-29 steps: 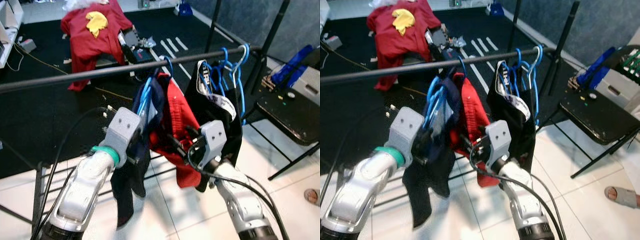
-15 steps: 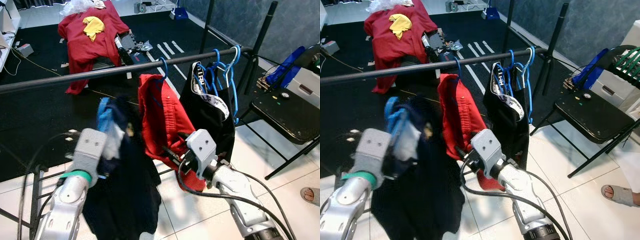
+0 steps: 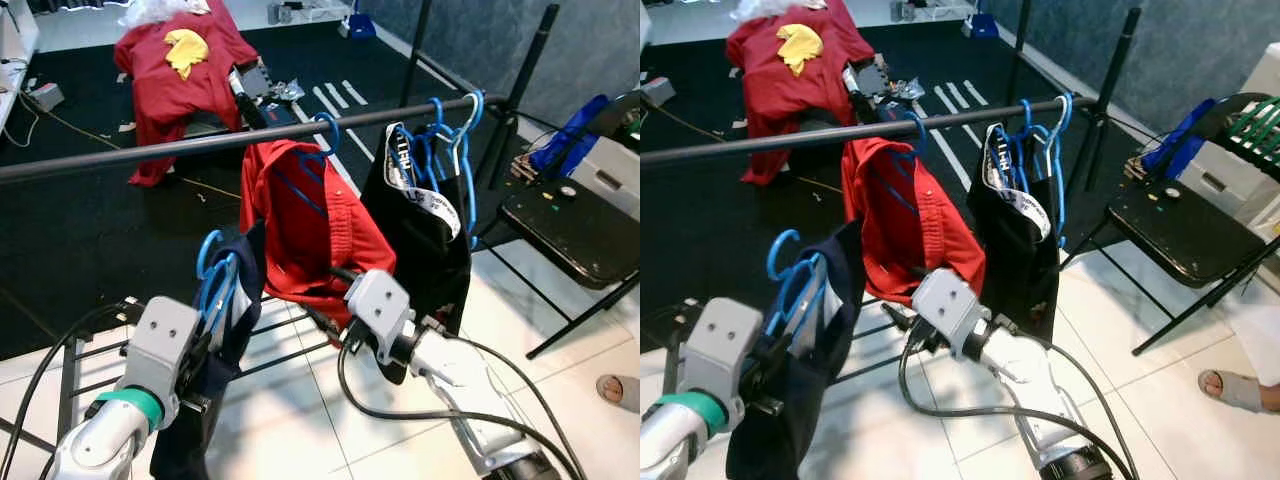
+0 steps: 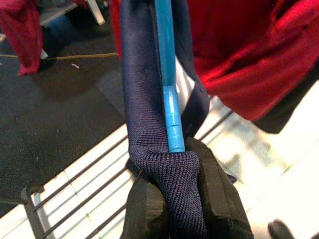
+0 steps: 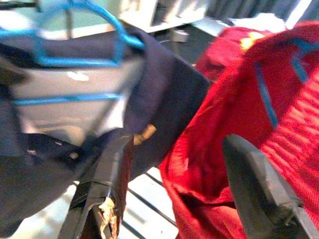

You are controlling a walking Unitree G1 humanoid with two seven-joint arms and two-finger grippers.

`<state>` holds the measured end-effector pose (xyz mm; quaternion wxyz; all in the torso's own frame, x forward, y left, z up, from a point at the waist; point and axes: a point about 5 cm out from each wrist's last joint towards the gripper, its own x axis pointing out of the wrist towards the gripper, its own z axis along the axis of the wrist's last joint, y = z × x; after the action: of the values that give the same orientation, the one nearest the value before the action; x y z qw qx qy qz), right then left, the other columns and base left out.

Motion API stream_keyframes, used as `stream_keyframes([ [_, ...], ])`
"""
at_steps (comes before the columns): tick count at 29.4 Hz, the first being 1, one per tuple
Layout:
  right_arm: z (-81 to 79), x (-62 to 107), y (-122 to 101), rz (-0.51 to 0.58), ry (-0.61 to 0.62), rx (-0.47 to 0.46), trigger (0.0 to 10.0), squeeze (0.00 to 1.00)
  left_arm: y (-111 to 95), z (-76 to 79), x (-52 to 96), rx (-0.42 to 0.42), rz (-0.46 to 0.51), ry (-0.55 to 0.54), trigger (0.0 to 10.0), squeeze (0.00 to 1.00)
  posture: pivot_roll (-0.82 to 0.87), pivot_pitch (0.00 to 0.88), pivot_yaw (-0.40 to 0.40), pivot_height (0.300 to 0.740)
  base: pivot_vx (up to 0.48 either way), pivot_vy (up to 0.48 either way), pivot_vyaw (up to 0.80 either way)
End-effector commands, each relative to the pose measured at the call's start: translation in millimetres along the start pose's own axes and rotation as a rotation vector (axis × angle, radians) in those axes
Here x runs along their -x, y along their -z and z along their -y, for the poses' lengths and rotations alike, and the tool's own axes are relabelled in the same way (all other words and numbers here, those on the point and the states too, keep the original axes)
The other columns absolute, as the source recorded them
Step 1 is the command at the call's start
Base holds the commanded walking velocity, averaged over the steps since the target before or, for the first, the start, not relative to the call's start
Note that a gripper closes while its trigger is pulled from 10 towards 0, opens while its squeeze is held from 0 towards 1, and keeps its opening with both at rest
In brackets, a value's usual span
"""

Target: Hang hanger

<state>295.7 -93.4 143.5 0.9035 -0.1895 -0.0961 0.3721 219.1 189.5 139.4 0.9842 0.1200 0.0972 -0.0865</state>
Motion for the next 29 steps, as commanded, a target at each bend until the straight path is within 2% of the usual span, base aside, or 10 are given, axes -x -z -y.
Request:
stream_keyframes([
  [1,-4.4,3.7,12,-0.034,0.021,-0.012,10.0,0.00,-10,0.5,4.1,0.017,0.067,-0.008,10.0,0.00,-0.03,0.096,0.061,0.740,0.000,0.000,0.00],
  [5,-5.1,6.0,20,-0.060,0.072,0.020,10.0,0.00,-17,5.3,13.0,0.023,0.112,0.082,10.0,0.00,-0.03,0.097,0.059,0.740,0.000,0.000,0.00],
  [10,5.4,3.0,16,-0.036,0.132,0.022,10.0,0.00,-15,1.9,22.6,-0.024,0.107,0.150,10.0,0.00,-0.02,0.096,0.059,0.740,0.000,0.000,0.00],
  [16,11.8,-13.1,-1,0.051,0.142,0.019,10.0,0.00,-14,1.1,29.1,-0.054,0.097,0.237,10.0,0.00,-0.01,0.095,0.061,0.740,0.000,0.000,0.00],
  [19,9.7,-22.4,-7,0.090,0.132,0.011,10.0,0.00,-14,1.6,29.4,-0.060,0.102,0.254,10.0,0.00,-0.01,0.094,0.060,0.740,0.000,0.000,0.00],
  [21,9.7,-22.4,-7,0.090,0.132,0.011,10.0,0.00,-14,1.6,29.4,-0.060,0.102,0.254,10.0,0.00,-0.01,0.094,0.060,0.740,0.000,0.000,0.00],
  [23,1.4,-31.1,-11,0.113,0.091,-0.032,10.0,0.00,-18,4.8,25.7,-0.055,0.124,0.258,10.0,0.00,0.00,0.092,0.058,0.740,0.000,0.000,0.00],
  [29,-4.7,-33.3,-10,0.116,0.058,-0.058,10.0,0.00,-21,7.8,24.0,-0.050,0.140,0.265,10.0,0.00,0.00,0.091,0.056,0.740,0.000,0.000,0.00],
])
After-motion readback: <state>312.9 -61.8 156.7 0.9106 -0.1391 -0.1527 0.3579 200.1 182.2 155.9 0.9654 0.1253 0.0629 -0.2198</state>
